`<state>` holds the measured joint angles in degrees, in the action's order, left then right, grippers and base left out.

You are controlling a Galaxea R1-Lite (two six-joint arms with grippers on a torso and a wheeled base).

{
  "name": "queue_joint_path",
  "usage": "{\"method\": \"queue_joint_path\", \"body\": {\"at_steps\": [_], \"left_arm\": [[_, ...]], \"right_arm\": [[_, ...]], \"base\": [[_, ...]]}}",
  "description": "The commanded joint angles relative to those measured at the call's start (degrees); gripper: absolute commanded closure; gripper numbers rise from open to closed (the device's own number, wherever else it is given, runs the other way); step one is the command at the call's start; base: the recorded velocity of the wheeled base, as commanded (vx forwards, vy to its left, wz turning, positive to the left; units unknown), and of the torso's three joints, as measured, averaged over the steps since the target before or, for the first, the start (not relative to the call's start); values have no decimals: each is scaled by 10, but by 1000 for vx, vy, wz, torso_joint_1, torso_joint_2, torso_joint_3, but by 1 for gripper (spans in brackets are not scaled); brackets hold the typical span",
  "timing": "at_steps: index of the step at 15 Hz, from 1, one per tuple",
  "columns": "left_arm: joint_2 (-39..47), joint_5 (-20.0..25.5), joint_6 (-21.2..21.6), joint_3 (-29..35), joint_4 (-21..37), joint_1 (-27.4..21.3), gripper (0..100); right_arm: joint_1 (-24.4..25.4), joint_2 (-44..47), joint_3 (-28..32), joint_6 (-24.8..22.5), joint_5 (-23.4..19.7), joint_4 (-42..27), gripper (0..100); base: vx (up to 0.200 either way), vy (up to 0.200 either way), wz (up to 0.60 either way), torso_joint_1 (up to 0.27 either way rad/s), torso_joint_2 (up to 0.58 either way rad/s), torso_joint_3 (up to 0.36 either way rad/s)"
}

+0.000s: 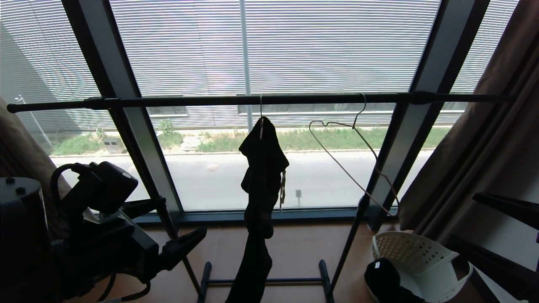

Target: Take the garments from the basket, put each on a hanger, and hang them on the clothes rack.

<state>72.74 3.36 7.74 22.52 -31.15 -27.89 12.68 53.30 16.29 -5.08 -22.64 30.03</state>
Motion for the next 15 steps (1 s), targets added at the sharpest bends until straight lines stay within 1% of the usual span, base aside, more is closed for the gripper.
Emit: {"method": "queue_joint_path", "body": {"at_steps": [1, 2, 3, 4, 5, 6, 7, 8, 9, 10, 11, 12, 13, 14, 15], "left_arm": [[-161, -69, 27, -133, 1, -30, 0], [-213, -83, 28, -169, 4, -45, 0], [-241, -86, 30, -187, 10, -46, 0], [-298, -92, 32, -206, 40, -29, 0], [-332, -96, 38, -205, 76, 4, 0], [-366, -106, 60, -201, 104, 44, 0], [-385, -108, 75, -200, 111, 67, 0], [-430, -108, 105, -200, 120, 137, 0], [-467, -107, 109, -201, 130, 197, 0], [-495, -107, 109, -204, 144, 238, 0], [-523, -106, 110, -208, 158, 264, 0], [-593, -105, 111, -214, 196, 303, 0], [-626, -104, 108, -222, 219, 317, 0], [-655, -103, 103, -225, 239, 318, 0], [-673, -102, 85, -223, 265, 314, 0]], "right_arm": [[-34, -136, -38, -4, 32, -45, 0], [-47, -181, -41, -4, 39, -88, 0], [-53, -211, -41, -4, 44, -125, 0], [-67, -282, -38, -4, 60, -204, 0], [-73, -330, -37, -4, 69, -255, 0], [-79, -369, -38, -4, 77, -303, 0], [-84, -386, -41, -4, 84, -322, 0], [-91, -429, -43, -3, 100, -357, 0], [-91, -456, -49, -1, 105, -369, 0], [-91, -472, -60, -1, 112, -370, 0], [-91, -484, -71, -1, 119, -370, 0], [-110, -498, -107, -2, 124, -362, 0], [-118, -511, -120, -2, 123, -362, 0], [-120, -520, -129, -2, 122, -361, 0], [-120, -522, -129, -1, 123, -360, 0]], "base": [[0, 0, 0, 0, 0, 0], [0, 0, 0, 0, 0, 0], [0, 0, 0, 0, 0, 0], [0, 0, 0, 0, 0, 0], [0, 0, 0, 0, 0, 0], [0, 0, 0, 0, 0, 0], [0, 0, 0, 0, 0, 0], [0, 0, 0, 0, 0, 0], [0, 0, 0, 0, 0, 0], [0, 0, 0, 0, 0, 0], [0, 0, 0, 0, 0, 0], [0, 0, 0, 0, 0, 0], [0, 0, 0, 0, 0, 0], [0, 0, 0, 0, 0, 0], [0, 0, 0, 0, 0, 0]]}}
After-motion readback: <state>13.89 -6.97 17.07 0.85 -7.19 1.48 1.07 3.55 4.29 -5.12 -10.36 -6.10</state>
